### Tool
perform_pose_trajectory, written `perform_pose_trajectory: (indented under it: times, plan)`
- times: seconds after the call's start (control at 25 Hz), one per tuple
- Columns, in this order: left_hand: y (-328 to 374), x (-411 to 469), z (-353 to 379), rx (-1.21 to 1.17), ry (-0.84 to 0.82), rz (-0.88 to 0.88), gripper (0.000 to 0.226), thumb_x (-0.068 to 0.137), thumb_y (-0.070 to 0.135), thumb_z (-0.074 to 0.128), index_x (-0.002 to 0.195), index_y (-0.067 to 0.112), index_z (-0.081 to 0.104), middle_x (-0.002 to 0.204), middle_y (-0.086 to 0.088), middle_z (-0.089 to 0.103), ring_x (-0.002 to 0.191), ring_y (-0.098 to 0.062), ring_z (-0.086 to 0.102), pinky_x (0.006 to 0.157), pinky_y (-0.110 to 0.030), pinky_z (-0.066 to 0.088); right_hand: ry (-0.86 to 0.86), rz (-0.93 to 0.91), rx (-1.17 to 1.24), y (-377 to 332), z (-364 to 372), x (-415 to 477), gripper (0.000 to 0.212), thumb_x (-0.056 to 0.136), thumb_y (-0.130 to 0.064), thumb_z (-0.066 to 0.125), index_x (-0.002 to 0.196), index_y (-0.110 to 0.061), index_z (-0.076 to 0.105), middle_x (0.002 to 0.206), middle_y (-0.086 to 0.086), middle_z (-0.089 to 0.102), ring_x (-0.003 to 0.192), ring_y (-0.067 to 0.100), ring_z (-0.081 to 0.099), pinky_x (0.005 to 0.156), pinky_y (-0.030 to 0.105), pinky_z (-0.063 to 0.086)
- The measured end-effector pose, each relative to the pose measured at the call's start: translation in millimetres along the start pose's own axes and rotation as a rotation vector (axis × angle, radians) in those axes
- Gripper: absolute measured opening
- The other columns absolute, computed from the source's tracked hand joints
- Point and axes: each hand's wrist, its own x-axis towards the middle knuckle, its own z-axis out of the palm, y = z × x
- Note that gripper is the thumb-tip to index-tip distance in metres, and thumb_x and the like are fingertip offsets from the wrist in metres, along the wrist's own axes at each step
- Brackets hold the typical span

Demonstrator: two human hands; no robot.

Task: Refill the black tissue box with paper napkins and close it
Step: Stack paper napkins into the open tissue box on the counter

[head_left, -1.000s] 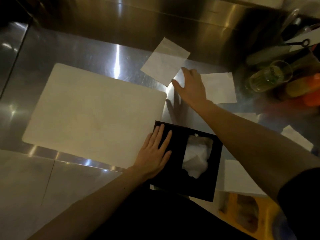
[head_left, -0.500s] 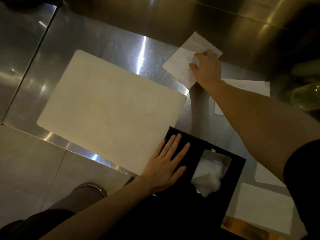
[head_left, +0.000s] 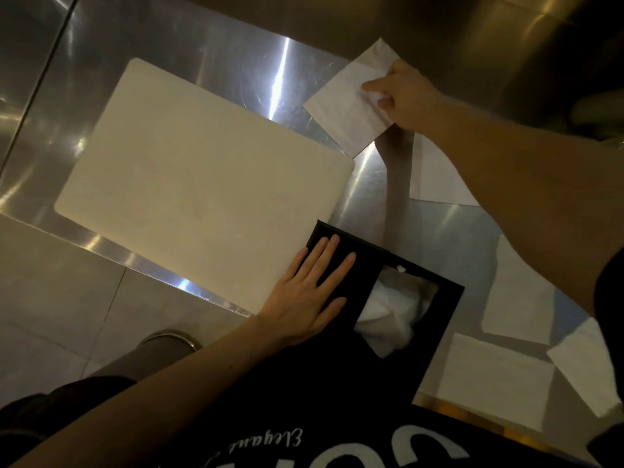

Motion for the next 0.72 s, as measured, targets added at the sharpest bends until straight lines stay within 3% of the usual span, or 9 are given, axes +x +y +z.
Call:
perform_pose_trajectory:
  times: [0.2,0.44,0.6,0.72]
  plan:
    - [0.8,-0.8,-1.2,-0.008,-0.002,0.003,0.062,0.101,0.045,0.029,0.155,0.020,0.013,0.162,-0.014,0.005,0.150,-0.025,0.001,0.119,-0.045,0.016,0.067,-0.046,-0.123,-5.1,-3.7,-18.6,0.043,0.098,-0.031,0.052,0.137,-0.013,0.046,0.142,0.014,0.042,0.129,0.034,0.044,0.109,0.038,0.033]
    - [0.8,-1.1,-0.6,0.007,-0.001,-0.003,0.062,0.101,0.045,0.026,0.155,0.020,0.010,0.163,-0.013,0.003,0.150,-0.025,-0.001,0.120,-0.044,0.014,0.139,-0.166,-0.365,-2.6,3.1,-38.3,0.032,0.100,-0.030,0.047,0.120,-0.009,0.060,0.123,0.019,0.052,0.112,0.038,0.053,0.102,0.049,0.040]
    - [1.6,-1.8,0.5,0.025,0.019,-0.003,0.062,0.101,0.045,0.025,0.155,0.019,0.010,0.162,-0.013,0.003,0.150,-0.025,0.000,0.121,-0.043,0.012,0.220,-0.080,-0.214,-0.4,15.9,-56.8,0.032,0.099,-0.031,0.046,0.114,-0.009,0.063,0.115,0.017,0.058,0.107,0.036,0.056,0.098,0.051,0.046]
    - [1.6,-3.0,0.7,0.046,0.026,-0.005,0.062,0.101,0.045,0.024,0.155,0.019,0.010,0.162,-0.013,0.003,0.150,-0.025,0.001,0.121,-0.041,0.010,0.361,0.021,-0.032,-8.4,21.0,-83.7,0.030,0.098,-0.034,0.048,0.109,-0.012,0.065,0.112,0.012,0.062,0.102,0.028,0.059,0.094,0.039,0.048]
